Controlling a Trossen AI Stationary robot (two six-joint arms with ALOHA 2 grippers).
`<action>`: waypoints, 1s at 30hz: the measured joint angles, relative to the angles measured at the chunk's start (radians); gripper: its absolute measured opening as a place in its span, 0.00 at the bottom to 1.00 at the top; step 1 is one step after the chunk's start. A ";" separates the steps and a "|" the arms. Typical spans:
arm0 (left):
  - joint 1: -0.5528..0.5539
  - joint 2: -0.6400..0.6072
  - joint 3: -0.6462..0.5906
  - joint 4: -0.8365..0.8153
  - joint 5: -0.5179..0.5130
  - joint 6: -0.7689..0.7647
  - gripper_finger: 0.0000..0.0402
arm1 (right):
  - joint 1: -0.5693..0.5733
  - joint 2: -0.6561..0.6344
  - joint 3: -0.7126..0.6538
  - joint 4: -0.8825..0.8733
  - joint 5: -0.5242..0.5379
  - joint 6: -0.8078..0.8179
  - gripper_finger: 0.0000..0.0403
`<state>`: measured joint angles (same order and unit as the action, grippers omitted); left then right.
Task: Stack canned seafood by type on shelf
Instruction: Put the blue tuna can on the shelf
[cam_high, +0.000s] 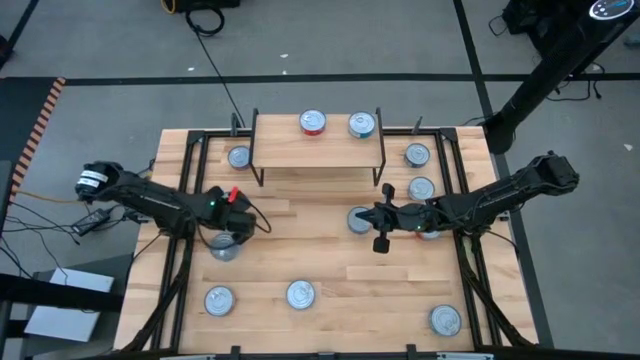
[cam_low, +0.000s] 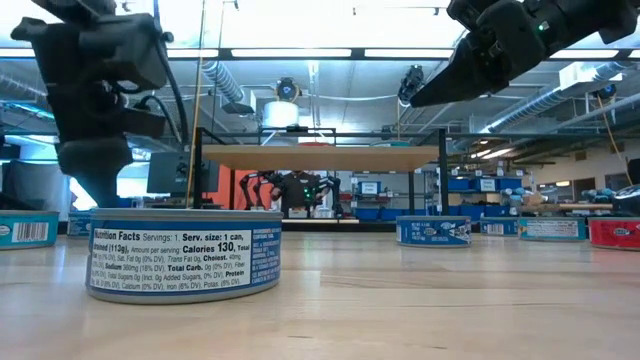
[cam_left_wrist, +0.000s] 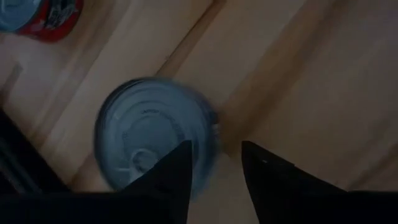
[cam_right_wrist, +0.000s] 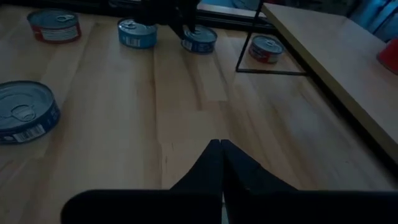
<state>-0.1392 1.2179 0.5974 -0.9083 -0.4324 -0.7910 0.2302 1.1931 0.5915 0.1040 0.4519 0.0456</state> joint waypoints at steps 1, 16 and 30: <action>0.010 0.000 -0.007 0.000 0.001 0.008 0.36 | 0.000 0.000 0.000 0.000 0.000 0.000 0.01; 0.049 -0.002 -0.048 0.052 0.058 0.148 0.12 | 0.000 0.000 0.000 0.000 0.000 0.000 0.01; -0.030 0.000 0.030 0.193 0.158 0.271 0.00 | 0.001 0.000 0.000 -0.001 -0.001 0.000 0.01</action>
<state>-0.1689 1.2179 0.6272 -0.7154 -0.2742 -0.5202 0.2314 1.1931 0.5919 0.1030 0.4511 0.0452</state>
